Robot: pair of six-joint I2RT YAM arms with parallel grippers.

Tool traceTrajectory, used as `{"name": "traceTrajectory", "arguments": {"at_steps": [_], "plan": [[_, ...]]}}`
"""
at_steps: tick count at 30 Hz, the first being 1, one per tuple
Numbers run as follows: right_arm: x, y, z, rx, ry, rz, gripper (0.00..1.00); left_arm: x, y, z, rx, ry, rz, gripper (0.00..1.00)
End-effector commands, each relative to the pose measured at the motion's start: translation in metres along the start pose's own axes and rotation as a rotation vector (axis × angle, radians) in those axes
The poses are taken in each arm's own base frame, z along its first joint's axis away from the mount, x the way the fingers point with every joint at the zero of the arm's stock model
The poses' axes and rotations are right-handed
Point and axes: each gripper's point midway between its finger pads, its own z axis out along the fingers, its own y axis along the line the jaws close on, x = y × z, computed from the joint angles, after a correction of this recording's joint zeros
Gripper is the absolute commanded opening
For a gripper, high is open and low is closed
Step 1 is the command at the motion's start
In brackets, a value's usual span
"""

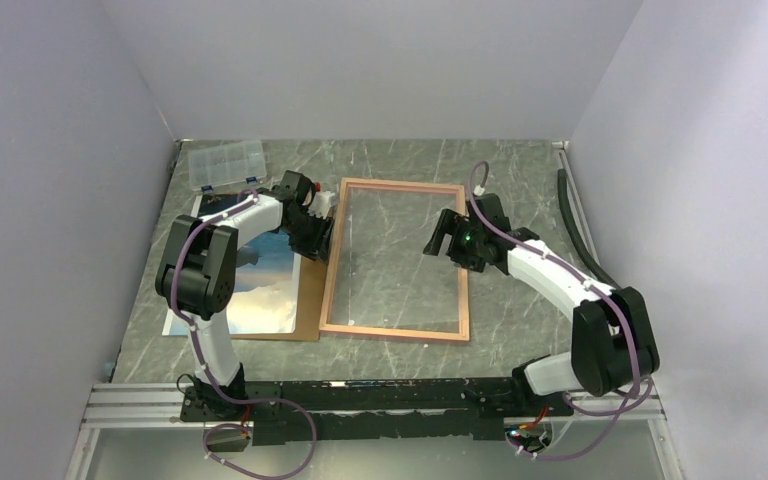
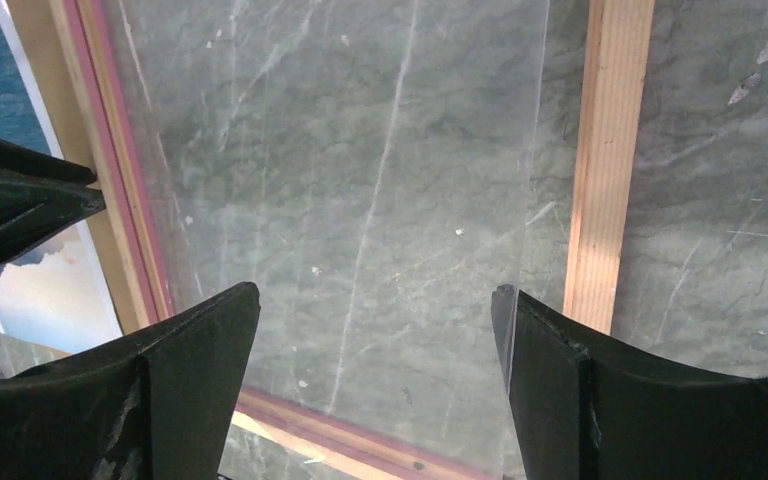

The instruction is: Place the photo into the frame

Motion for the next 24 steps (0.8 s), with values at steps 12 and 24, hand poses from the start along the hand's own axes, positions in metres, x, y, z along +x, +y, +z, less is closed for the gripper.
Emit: {"name": "traceTrajectory", "arguments": {"at_steps": [12,24], "plan": [[-0.027,0.002,0.007,0.044,-0.06,-0.092,0.94,0.01,-0.007,0.007,0.027,0.042,0.001,0.45],[-0.024,-0.003,0.02,0.049,-0.098,-0.112,0.94,0.01,-0.005,0.01,0.023,0.045,0.002,0.44]]}}
